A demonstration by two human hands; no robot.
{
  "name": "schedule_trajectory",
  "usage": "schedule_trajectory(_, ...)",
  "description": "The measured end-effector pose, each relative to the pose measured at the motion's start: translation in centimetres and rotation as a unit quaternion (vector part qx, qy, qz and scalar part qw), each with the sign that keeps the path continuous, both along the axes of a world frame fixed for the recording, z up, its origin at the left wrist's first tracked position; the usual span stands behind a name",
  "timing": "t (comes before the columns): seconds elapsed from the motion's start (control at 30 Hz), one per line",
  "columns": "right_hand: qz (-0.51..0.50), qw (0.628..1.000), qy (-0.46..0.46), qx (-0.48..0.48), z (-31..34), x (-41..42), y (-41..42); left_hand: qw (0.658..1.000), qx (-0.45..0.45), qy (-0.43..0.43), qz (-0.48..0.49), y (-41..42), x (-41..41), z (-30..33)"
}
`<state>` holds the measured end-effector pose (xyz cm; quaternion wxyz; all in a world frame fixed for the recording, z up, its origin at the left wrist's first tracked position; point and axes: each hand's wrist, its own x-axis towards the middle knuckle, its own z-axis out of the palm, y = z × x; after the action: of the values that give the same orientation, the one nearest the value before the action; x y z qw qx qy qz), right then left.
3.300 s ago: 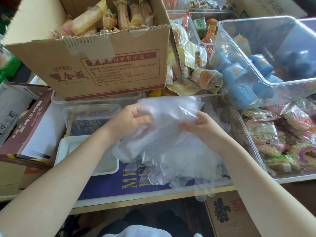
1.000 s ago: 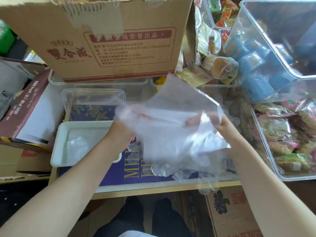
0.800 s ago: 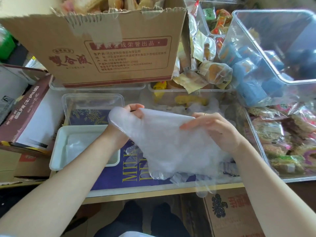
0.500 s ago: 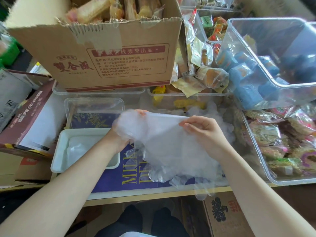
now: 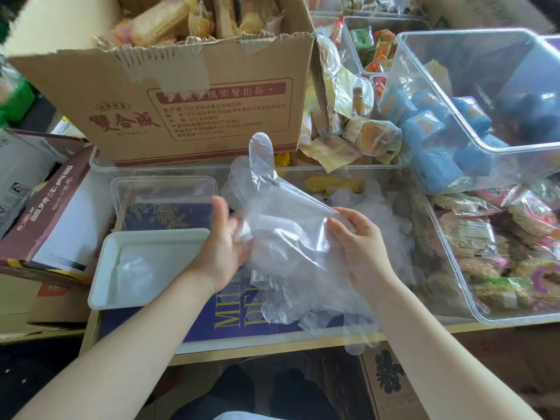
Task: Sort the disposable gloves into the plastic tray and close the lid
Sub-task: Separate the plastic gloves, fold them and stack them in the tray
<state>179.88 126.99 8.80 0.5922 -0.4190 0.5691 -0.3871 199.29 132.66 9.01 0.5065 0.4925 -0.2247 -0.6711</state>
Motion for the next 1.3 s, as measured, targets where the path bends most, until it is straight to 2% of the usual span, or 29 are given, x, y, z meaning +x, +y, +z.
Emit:
schedule_trajectory(0.1, 0.050, 0.995, 0.068, -0.048, -0.8, 0.0, 0.4, 0.987, 0.021, -0.159, 0.032, -0.3, -0.9, 0.3)
schedule_trajectory(0.2, 0.130, 0.977, 0.153, -0.075, -1.4, -0.2, 0.6, 0.964, 0.018, -0.257, 0.066, -0.9, -1.0, 0.5)
schedule_trajectory(0.23, 0.170, 0.961, 0.204, -0.078, -1.4, -0.3, 0.5, 0.958, 0.008, -0.281, 0.060, -0.9, -0.8, 0.4)
schedule_trajectory(0.3, 0.256, 0.905, 0.320, -0.111, -0.9, -0.4, 0.0, 0.948, -0.007, -0.315, 0.030, -0.7, -0.5, 0.8)
schedule_trajectory(0.33, 0.274, 0.892, 0.334, -0.134, -0.6, -0.3, -0.3, 0.945, -0.015, -0.326, 0.007, -0.7, -0.2, 0.8)
schedule_trajectory(0.43, 0.300, 0.900, 0.265, -0.172, 0.4, 1.0, -0.9, 0.934, -0.040, -0.349, -0.060, -0.7, 0.5, 1.0)
schedule_trajectory(0.5, 0.335, 0.890, 0.261, -0.165, 0.4, 2.2, -1.0, 0.935, -0.054, -0.341, -0.082, -0.8, 0.8, 1.1)
schedule_trajectory(0.57, 0.341, 0.900, 0.236, -0.132, 0.0, 2.9, -0.9, 0.939, -0.063, -0.329, -0.074, -1.0, 1.0, 1.1)
schedule_trajectory(0.63, 0.303, 0.923, 0.211, -0.104, -0.4, 3.2, -1.1, 0.933, -0.073, -0.351, -0.011, -1.0, 1.2, 0.8)
schedule_trajectory(0.67, 0.274, 0.932, 0.216, -0.100, -0.5, 3.2, -1.3, 0.902, -0.092, -0.422, 0.029, -0.9, 1.4, 0.5)
schedule_trajectory(0.7, 0.244, 0.938, 0.228, -0.095, -0.7, 3.2, -1.5, 0.843, -0.133, -0.517, 0.060, -0.8, 1.6, 0.4)
schedule_trajectory(0.73, 0.221, 0.941, 0.239, -0.089, -0.8, 3.2, -1.7, 0.770, -0.193, -0.605, 0.068, -0.5, 1.8, 0.1)
schedule_trajectory(0.77, 0.211, 0.942, 0.247, -0.087, -0.9, 3.3, -1.8, 0.703, -0.253, -0.662, 0.055, -0.1, 1.7, -0.3)
schedule_trajectory(0.8, 0.212, 0.940, 0.250, -0.091, -0.9, 3.5, -1.8, 0.661, -0.295, -0.690, 0.025, 0.2, 1.5, -0.7)
schedule_trajectory(0.83, 0.221, 0.938, 0.251, -0.096, -0.8, 3.8, -1.7, 0.640, -0.317, -0.700, -0.012, 0.4, 1.0, -1.2)
schedule_trajectory(0.87, 0.236, 0.933, 0.249, -0.107, -0.6, 4.2, -1.5, 0.639, -0.315, -0.700, -0.048, 0.5, 0.7, -1.7)
schedule_trajectory(0.93, 0.269, 0.923, 0.239, -0.139, -0.3, 4.8, -1.1, 0.671, -0.272, -0.684, -0.093, 0.5, 0.3, -2.3)
schedule_trajectory(0.97, 0.285, 0.916, 0.236, -0.158, -0.1, 5.0, -0.9, 0.704, -0.248, -0.658, -0.098, 0.4, 0.4, -2.3)
schedule_trajectory(1.07, 0.343, 0.886, 0.228, -0.211, 0.4, 5.5, -0.6, 0.838, -0.168, -0.508, -0.105, 0.3, 0.8, -1.8)
schedule_trajectory(1.1, 0.360, 0.878, 0.227, -0.220, 0.4, 5.7, -0.6, 0.868, -0.143, -0.464, -0.104, 0.3, 1.0, -1.9)
schedule_trajectory(1.2, 0.405, 0.861, 0.210, -0.223, 0.3, 6.0, -0.7, 0.916, -0.134, -0.369, -0.082, 0.7, 1.8, -2.5)
schedule_trajectory(1.3, 0.425, 0.849, 0.209, -0.233, 0.0, 6.5, -0.9, 0.938, -0.128, -0.317, -0.057, 1.1, 2.5, -2.9)
